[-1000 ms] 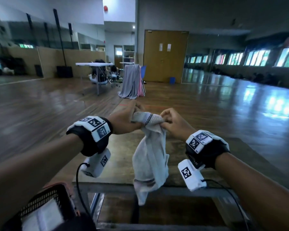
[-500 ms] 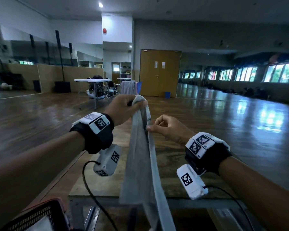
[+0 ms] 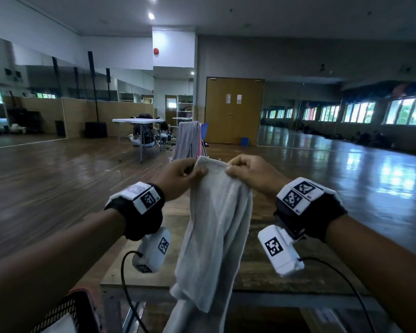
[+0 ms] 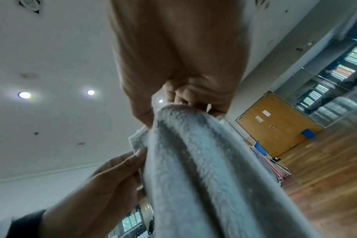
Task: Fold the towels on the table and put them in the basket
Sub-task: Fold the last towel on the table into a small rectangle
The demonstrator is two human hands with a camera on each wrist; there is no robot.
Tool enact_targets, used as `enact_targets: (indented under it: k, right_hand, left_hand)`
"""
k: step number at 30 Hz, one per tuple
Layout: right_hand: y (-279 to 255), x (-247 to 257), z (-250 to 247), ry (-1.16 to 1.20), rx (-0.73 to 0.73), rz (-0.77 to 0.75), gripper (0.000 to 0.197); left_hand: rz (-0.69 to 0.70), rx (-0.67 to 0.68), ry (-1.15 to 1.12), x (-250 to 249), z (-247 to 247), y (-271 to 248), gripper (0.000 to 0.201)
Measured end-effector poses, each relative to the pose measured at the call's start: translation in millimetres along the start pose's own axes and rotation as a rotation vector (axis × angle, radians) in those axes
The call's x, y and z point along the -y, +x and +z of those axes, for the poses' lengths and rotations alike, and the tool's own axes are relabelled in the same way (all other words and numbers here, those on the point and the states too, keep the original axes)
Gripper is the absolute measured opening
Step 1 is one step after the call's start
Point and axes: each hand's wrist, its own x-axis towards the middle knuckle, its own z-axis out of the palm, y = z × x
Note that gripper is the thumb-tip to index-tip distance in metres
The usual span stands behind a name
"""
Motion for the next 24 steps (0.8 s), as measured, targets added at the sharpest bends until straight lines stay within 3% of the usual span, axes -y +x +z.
enact_targets:
  k: [3, 6, 9, 13, 18, 20, 22, 24]
  right_hand:
    - [-0.2, 7.5, -3.2, -0.053, -0.022, -0.058, 0.015]
    - [3.2, 15.0, -9.1, -0.05, -0.129, -0.076, 0.014]
    - [1.9, 18.7, -15.6, -0.089, -0.083, -0.071, 0.007]
    - [-4.9, 24.5, -22.4, -0.073, -0.014, -0.092, 0.004]
    - [-7.7, 35.6, -49.6, -0.082, -0.182, -0.132, 0.009]
    - [-8.4, 37.4, -69.5, -0.139, -0.273, -0.124, 0.005]
    - [-8.3, 36.5, -92.2, -0.139, -0.367, -0.109, 0.01]
    - [-5.2, 32.2, -111.8, -0.137, -0.413, -0.092, 0.012]
  left_hand:
    - [-0.059, 0.015, -0.156, 1.3, 12.1, -4.8, 0.033]
    - [-0.115, 0.14, -0.284, 0.6, 29.5, -15.0, 0.024]
    - [-0.058, 0.033, -0.311, -1.1, 37.7, -18.2, 0.013]
    - [-0.003, 0.042, -0.293, -16.5, 22.3, -15.0, 0.053]
    - [0.0, 0.248, -0.046, -19.4, -7.7, -15.3, 0.05]
    - [-0.009, 0.308, 0.146, -8.9, -26.4, -16.9, 0.031]
    - [-0.051, 0.293, 0.318, 0.3, -51.6, -18.8, 0.018]
    - [-0.084, 0.216, 0.446, 7.9, -78.0, -17.2, 0.017]
